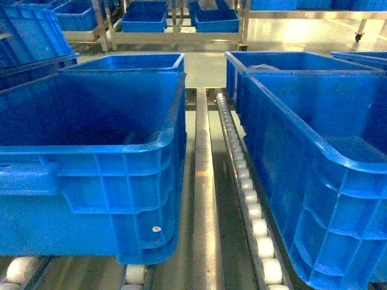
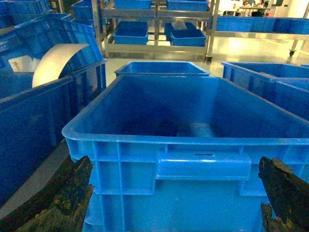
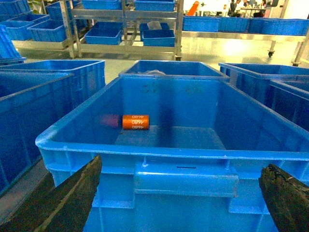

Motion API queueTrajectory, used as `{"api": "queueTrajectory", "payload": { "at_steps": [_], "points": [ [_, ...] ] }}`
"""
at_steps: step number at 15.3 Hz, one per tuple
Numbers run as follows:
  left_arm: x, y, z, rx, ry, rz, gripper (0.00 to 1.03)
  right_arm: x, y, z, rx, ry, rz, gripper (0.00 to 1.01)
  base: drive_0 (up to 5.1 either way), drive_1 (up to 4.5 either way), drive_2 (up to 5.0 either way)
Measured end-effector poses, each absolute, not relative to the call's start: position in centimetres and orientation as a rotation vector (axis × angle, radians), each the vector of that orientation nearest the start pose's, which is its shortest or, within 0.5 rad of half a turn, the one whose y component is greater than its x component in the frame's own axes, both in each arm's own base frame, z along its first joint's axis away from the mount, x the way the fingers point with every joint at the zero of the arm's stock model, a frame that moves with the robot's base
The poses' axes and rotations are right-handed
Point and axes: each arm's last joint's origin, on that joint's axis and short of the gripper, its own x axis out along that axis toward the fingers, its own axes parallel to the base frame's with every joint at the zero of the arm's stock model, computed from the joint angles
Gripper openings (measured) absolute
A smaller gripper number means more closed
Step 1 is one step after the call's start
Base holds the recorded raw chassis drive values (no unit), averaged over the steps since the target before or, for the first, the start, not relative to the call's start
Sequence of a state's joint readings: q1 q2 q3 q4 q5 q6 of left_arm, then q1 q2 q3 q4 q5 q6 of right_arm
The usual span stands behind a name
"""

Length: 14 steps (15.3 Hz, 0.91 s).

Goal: Sort blue parts and orange caps into right shelf containers

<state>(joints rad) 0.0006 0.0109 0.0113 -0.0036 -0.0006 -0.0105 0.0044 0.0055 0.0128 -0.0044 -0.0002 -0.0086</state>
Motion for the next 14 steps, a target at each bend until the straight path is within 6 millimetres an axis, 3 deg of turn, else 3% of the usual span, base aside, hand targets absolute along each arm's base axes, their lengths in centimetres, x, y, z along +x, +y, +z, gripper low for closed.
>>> {"api": "queueTrajectory", "payload": {
  "at_steps": [14],
  "points": [
    [9.77, 0.01, 16.62, -0.010, 0.003, 0.001, 0.98, 9.73, 0.04, 16.70, -0.009, -0.003, 0.005, 0.98, 0.0, 0.00, 0.0]
  ]
}}
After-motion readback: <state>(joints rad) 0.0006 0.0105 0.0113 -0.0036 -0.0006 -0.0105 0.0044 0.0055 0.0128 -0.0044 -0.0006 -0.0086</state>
